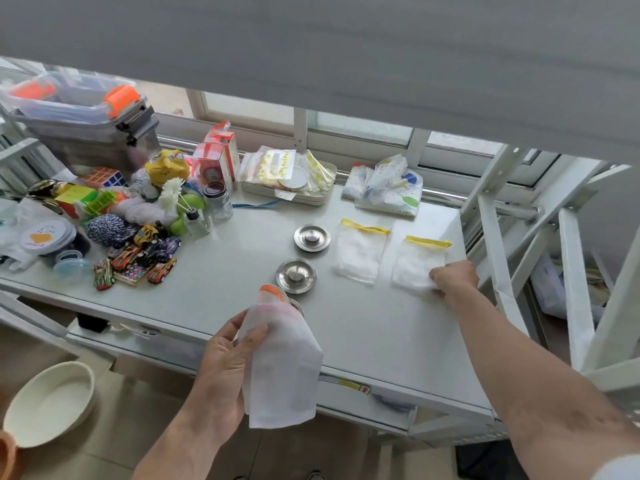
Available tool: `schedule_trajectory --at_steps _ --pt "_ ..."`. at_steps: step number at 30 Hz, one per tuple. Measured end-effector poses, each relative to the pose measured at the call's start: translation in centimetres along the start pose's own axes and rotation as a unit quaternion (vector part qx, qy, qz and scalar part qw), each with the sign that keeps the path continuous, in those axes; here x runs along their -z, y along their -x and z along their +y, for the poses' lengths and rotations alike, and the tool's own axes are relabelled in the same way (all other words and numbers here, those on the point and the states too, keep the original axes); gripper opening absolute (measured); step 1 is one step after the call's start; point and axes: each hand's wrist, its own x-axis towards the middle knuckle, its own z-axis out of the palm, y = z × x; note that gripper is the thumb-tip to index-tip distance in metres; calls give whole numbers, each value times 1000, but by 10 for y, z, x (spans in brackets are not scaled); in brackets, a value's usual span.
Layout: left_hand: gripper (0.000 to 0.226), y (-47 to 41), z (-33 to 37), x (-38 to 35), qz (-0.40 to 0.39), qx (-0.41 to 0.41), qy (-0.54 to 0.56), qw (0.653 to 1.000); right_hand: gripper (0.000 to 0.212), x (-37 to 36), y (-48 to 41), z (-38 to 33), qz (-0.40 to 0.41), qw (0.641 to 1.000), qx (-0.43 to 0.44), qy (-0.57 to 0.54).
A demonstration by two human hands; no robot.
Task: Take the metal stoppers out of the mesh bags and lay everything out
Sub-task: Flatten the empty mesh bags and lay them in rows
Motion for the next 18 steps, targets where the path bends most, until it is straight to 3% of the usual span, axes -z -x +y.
schedule_trajectory --at_steps 3,9,11,13,18 --pt "45 -1 3 2 -9 -1 4 1000 19 3 -1 -13 -75 964 -40 -252" --pt "42 -4 7 4 -12 -3 5 1000 34 28 -11 -49 -99 906 32 -409" --pt "42 -5 7 6 -8 -1 5 1000 38 31 -10 -49 -101 901 57 -418" --pt "42 -6 6 7 -4 1 4 1000 43 25 -11 -35 -94 918 47 -382" --pt "43 -8 5 10 9 7 2 1000 50 1 -2 5 -22 987 26 -157"
